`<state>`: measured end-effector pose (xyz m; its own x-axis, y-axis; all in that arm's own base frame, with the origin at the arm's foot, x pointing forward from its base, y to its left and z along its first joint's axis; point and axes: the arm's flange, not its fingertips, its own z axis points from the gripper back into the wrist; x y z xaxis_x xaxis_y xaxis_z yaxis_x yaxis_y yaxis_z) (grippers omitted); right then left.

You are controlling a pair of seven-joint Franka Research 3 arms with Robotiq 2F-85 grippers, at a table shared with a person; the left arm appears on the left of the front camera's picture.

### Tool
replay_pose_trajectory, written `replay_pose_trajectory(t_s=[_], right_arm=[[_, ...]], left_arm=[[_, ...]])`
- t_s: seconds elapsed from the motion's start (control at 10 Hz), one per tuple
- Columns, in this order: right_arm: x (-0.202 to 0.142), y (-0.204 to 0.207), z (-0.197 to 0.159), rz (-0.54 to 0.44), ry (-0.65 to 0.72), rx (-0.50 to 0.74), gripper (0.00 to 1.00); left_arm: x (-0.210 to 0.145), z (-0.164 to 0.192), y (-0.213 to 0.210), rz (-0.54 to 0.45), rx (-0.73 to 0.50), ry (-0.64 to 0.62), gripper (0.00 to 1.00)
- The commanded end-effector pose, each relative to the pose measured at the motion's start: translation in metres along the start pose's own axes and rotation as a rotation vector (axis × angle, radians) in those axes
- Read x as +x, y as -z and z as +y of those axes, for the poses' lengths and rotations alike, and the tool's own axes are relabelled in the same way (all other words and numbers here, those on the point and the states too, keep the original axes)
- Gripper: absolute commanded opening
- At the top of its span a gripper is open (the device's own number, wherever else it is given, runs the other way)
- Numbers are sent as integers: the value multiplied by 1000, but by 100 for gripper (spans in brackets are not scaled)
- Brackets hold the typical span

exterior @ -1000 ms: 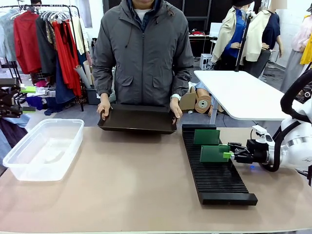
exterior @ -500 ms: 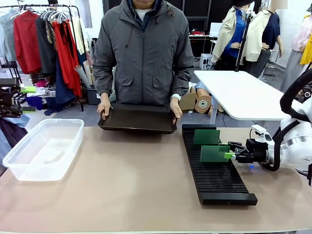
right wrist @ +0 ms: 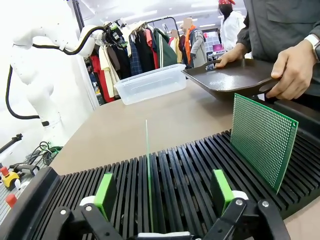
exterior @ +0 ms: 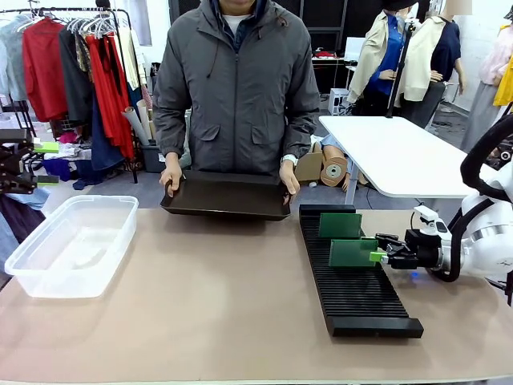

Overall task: Sort PCBs into racks and boxes based on the side picked up.
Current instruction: If the short side of the Blank PCB is picked up, insert it into the PCB Rack ; if the long side is picked up, place it in the Organizing box.

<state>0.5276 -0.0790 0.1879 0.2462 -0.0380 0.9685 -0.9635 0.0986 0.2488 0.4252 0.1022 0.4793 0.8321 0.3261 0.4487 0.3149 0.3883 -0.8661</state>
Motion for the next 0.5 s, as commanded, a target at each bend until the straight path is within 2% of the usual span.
replay_pose_trajectory(t_s=[0.0,0.4], right_arm=[[1,0,0,-4,-4,-1,100],[1,0,0,-4,-4,-1,100]], left_arm=[[1,-2,-1,7,1,-3,100],[1,-2,-1,7,1,-3,100]])
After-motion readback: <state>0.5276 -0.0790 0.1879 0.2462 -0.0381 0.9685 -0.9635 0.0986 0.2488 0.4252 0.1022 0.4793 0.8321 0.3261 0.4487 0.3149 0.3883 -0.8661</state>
